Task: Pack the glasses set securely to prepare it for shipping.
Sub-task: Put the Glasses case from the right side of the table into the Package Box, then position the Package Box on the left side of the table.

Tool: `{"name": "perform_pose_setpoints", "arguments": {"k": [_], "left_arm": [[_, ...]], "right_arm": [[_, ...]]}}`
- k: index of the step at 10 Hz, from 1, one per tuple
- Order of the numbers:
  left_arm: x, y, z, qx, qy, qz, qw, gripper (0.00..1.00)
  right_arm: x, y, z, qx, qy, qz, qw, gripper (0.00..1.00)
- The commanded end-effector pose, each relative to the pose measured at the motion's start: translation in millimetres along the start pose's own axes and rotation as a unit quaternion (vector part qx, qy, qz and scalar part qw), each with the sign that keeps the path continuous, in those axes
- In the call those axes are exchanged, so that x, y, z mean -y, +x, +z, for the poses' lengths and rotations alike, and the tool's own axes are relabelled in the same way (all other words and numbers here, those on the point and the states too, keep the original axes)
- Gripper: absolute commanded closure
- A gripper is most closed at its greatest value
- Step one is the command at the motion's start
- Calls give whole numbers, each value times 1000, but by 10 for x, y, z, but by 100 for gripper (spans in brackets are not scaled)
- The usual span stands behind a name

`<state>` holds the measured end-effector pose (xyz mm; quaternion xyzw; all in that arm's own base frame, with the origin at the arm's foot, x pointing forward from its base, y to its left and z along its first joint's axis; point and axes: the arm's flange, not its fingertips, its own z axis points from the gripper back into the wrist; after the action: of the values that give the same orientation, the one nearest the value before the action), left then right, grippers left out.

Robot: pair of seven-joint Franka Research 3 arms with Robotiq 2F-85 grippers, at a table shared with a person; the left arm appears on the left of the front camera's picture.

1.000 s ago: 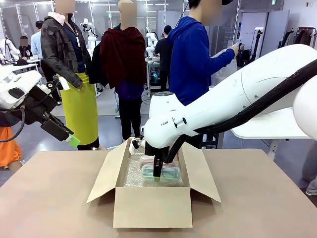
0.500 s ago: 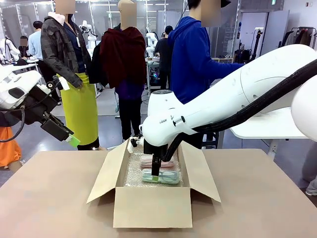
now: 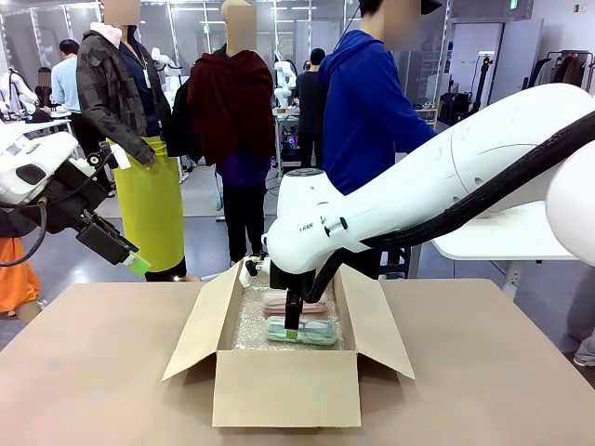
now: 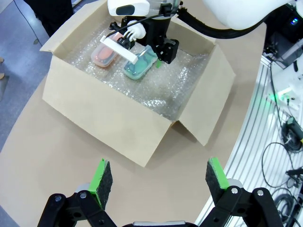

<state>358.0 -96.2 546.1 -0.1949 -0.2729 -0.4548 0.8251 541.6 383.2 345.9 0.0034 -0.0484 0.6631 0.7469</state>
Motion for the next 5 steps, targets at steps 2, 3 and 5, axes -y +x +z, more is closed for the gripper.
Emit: {"name": "perform_pose_setpoints", "arguments": {"k": [2, 3, 5], "left_arm": [[-22, -9, 21, 9, -9, -8, 1000, 0], [-22, -9, 21, 9, -9, -8, 1000, 0], [-22, -9, 21, 9, -9, -8, 1000, 0]], "right_arm": [[-8, 4, 5, 2, -2, 1, 1000, 0], [-8, 4, 5, 2, -2, 1, 1000, 0], [-8, 4, 5, 2, -2, 1, 1000, 0]]}}
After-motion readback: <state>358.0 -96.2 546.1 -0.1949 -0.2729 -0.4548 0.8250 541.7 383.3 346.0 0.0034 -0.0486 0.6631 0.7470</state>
